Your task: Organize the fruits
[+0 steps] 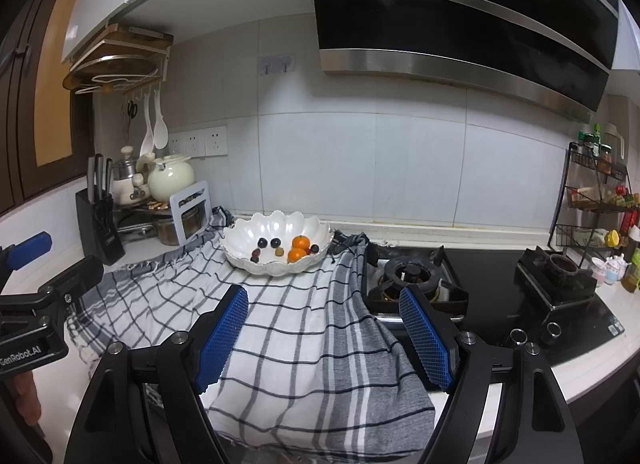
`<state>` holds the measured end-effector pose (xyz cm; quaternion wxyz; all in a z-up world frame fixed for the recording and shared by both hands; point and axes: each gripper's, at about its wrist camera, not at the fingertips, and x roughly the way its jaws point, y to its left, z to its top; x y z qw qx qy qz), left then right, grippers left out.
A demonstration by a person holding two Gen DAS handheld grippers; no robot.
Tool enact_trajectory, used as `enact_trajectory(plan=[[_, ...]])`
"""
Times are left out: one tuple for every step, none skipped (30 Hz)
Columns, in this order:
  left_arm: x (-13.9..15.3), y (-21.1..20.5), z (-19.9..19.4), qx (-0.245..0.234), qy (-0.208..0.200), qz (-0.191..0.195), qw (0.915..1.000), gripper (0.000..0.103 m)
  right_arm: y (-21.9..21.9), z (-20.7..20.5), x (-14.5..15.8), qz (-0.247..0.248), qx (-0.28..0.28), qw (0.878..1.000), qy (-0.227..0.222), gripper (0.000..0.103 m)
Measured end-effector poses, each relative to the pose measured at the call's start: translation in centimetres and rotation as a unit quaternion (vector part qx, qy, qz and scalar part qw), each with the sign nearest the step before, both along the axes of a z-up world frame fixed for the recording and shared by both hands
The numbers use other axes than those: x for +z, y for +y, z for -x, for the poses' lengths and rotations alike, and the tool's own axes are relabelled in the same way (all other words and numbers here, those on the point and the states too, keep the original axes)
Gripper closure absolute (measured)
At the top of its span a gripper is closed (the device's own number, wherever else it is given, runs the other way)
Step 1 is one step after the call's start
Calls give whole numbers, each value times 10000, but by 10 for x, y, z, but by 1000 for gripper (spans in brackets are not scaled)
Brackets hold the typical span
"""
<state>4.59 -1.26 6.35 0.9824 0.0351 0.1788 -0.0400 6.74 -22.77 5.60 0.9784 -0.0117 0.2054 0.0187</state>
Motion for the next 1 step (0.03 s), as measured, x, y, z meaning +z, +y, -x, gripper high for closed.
enact_trajectory(plan=[[0, 0, 0, 7, -4, -2, 10000, 0, 0, 1, 0, 1, -8, 10000, -3, 24]])
